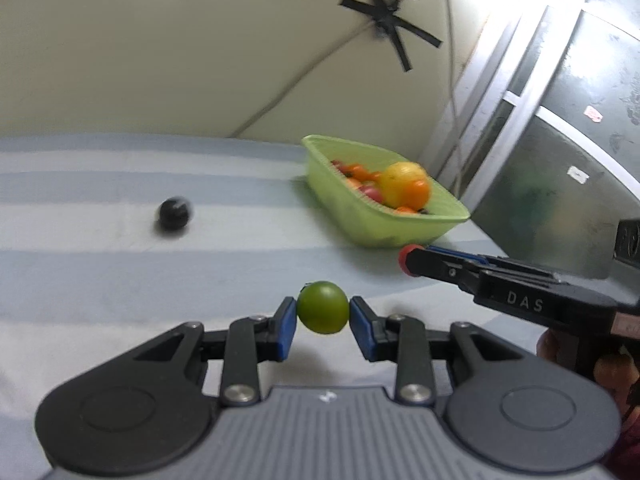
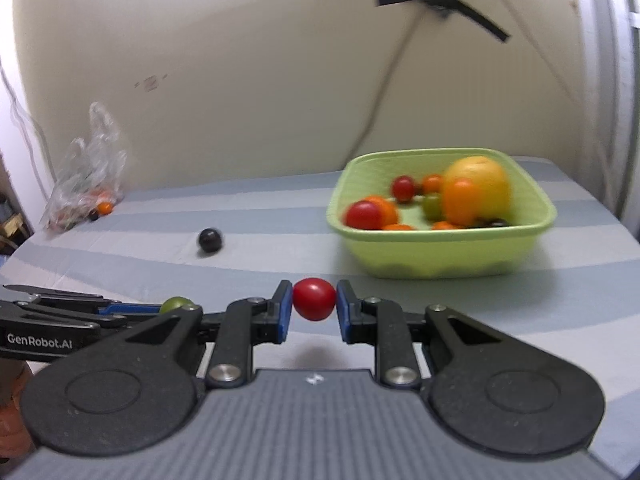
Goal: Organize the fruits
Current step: 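Carry both tomatoes into the green basket and open both tools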
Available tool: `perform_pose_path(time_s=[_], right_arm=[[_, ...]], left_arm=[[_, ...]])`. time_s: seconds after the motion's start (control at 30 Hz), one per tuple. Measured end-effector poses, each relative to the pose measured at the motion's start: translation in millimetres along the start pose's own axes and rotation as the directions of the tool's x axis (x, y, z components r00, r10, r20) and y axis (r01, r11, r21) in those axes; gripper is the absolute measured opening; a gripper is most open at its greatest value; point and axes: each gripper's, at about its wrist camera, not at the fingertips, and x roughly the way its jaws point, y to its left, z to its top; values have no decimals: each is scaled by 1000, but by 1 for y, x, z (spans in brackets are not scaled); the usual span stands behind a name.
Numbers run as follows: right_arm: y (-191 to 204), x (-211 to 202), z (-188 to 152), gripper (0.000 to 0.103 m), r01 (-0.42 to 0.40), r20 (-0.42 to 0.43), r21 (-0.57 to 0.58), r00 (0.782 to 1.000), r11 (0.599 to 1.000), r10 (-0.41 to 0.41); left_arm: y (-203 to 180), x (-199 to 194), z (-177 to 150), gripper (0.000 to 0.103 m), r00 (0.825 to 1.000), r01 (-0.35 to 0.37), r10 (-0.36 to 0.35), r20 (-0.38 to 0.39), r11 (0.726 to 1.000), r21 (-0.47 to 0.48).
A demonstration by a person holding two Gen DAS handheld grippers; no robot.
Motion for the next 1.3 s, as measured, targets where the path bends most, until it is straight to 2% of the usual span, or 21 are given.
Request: perform_pose_path(time_s=[0.2,0.33,0.53,0.73,0.77,0.8,0.87,0.97,1.07,1.2,1.3], right_arm=[[-29,-19,9,26,98,122,10,988,995,-98],[-52,-18,16,26,136,170,54,975,989,-143],[-73,0,23,26,164,176,83,968,983,-177],[-82,19,20,28,161,163,96,971,982,-175],[-82,20,20,28,159,161,98,972,982,-173],[-82,21,19,33,156,158,99,973,983,-171],[-83,21,18,37,166,166,101,969,981,-181],[-84,18,17,37,167,182,116,966,979,-186],[-82,14,17,37,164,200,122,962,979,-186],[-74,6,17,37,164,228,121,955,979,-188],[-67,4,18,37,157,236,102,956,982,-177]], left_arm=[[-34,20,38,29,998,47,-49,30,997,63],[-51,46,64,29,997,70,-72,25,995,77],[-74,91,86,30,997,81,-81,-1,992,98],[-79,122,88,31,998,59,-55,-44,994,97],[-78,125,87,36,997,56,-52,-50,994,94],[-76,127,86,41,998,51,-46,-51,995,89],[-72,126,86,43,998,41,-37,-44,996,83],[-65,116,89,43,997,66,-64,-30,996,56],[-58,93,93,43,997,70,-71,21,996,49],[-30,49,97,43,994,15,-17,103,1000,23],[4,18,93,43,988,-61,65,141,998,-28]])
